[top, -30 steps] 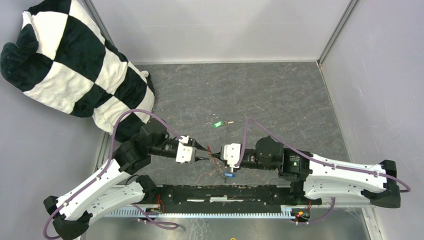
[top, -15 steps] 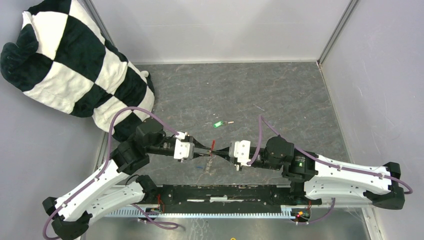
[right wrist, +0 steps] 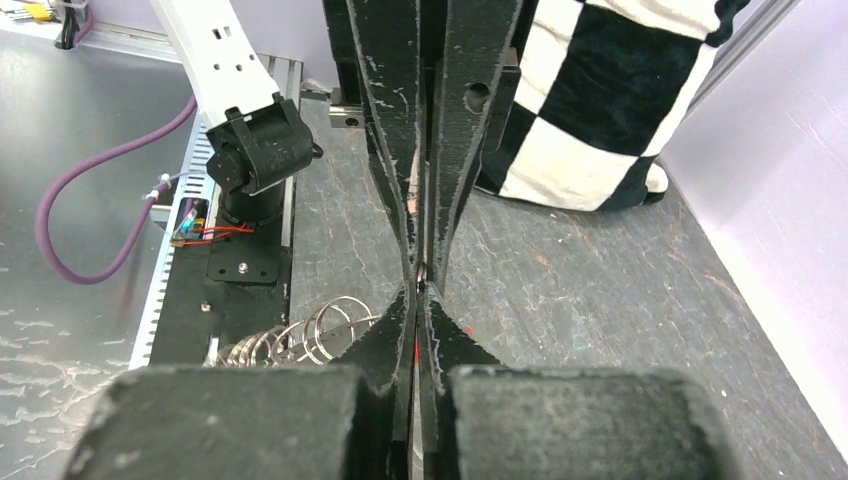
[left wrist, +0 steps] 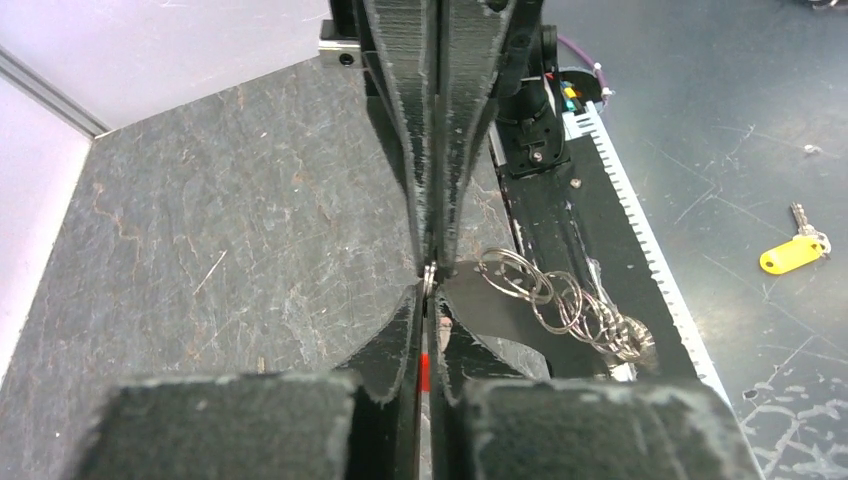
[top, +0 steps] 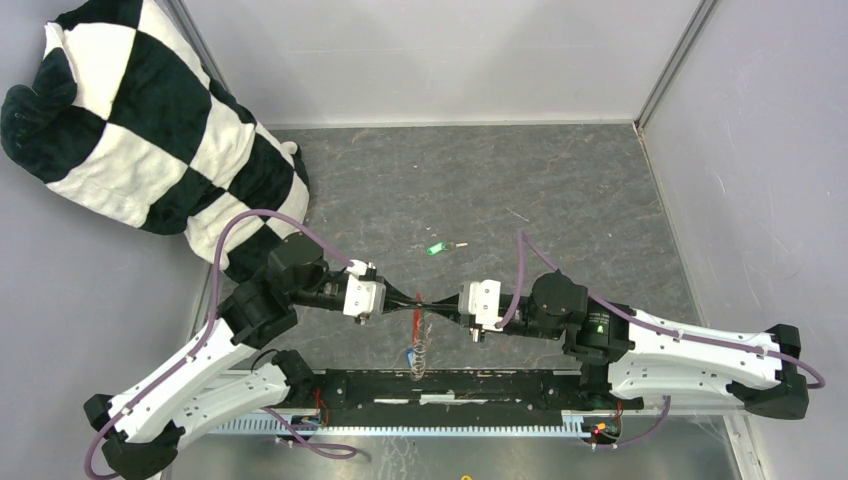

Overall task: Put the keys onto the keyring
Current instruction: Adjust the key on the keyring.

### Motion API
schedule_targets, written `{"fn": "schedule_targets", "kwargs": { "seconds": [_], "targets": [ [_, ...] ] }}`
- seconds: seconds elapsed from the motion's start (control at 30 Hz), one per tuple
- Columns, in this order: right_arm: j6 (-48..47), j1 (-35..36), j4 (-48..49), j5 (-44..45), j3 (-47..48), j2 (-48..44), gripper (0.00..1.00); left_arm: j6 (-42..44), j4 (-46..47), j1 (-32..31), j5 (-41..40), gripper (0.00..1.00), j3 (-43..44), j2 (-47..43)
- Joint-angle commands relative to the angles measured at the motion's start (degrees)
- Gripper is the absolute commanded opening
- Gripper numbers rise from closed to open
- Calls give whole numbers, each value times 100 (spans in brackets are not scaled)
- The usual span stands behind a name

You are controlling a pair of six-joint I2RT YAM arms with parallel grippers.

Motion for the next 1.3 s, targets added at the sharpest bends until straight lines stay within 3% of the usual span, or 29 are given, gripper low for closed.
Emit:
{"fn": "schedule_targets", "kwargs": {
  "seconds": [0.0,0.1,0.2,0.37,0.53,0.77,0.97,1.13,1.27],
  "targets": [
    [85,-5,383,-100,64,2,0,11,103,15,189,2,170,-52],
    [94,-12,309,38,104,-35,6,196,25,15,187,2,200,-66],
    [25,-7,237,272,83,-220,30,698,-70,15,119,2,212,-132],
    [-72,-7,352,668,-218,-807,52,1927,-68,15,91,2,214,-261],
    [-154,-8,161,771,-256,-1036,61,3114,-86,7,97,2,276,-195],
    [-408,-7,-133,199,-23,-706,58,4496,-163,6,114,2,312,-152],
    [-630,-6,-289,152,300,-354,50,3790,185,6,101,2,442,-81],
    [-593,-11,177,541,76,-694,45,2834,480,6,168,2,567,-44],
    [-448,-6,704,761,-182,-1104,45,1470,981,6,216,2,665,37]
  ]
}}
